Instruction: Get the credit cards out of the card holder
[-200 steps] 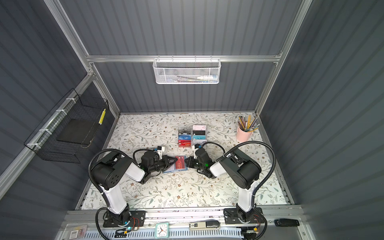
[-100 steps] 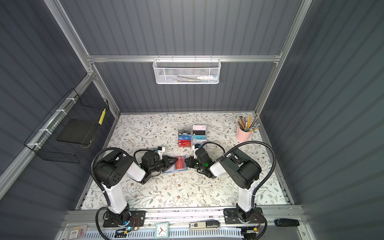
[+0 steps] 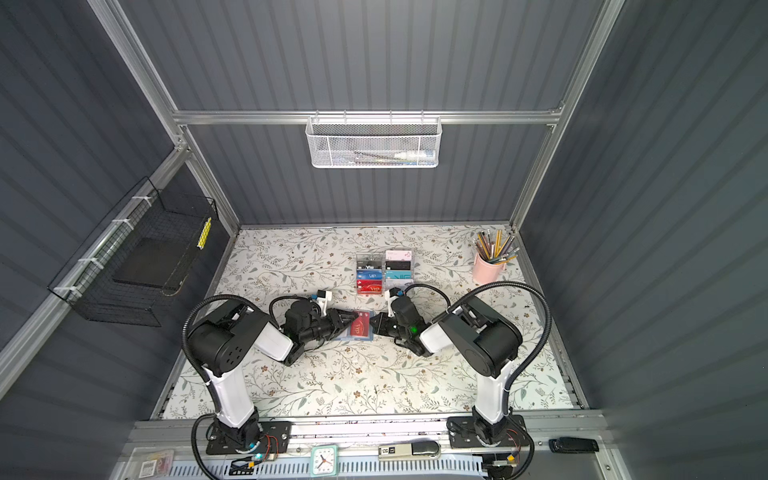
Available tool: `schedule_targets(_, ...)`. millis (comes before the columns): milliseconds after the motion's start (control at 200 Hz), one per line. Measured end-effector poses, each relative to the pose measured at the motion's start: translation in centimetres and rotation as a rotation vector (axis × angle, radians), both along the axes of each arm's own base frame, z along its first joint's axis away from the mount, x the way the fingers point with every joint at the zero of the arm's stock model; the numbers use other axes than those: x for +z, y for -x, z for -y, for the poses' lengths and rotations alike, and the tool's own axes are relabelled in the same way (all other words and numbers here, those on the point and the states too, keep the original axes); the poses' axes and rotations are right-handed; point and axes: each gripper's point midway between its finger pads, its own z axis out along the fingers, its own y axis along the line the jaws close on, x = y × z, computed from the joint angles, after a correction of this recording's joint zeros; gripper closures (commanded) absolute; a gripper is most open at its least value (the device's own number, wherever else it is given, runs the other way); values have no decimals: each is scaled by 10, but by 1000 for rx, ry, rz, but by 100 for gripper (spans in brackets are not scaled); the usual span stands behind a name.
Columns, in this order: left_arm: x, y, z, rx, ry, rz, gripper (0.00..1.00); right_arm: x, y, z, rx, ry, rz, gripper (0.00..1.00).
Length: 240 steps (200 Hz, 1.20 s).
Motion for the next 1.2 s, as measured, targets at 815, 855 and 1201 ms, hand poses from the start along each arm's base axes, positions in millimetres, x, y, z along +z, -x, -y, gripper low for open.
schedule_targets(815, -2, 4, -6, -3, 35, -29, 80, 0, 0, 0, -1, -10, 11, 96)
schedule_targets(855, 0, 4, -6, -4, 39, -26, 80, 0, 0, 0, -1, -10, 12, 96)
schedule_targets(1201, 0, 2, -7, -6, 79, -40, 81, -1, 0, 1, -2, -12, 13, 96)
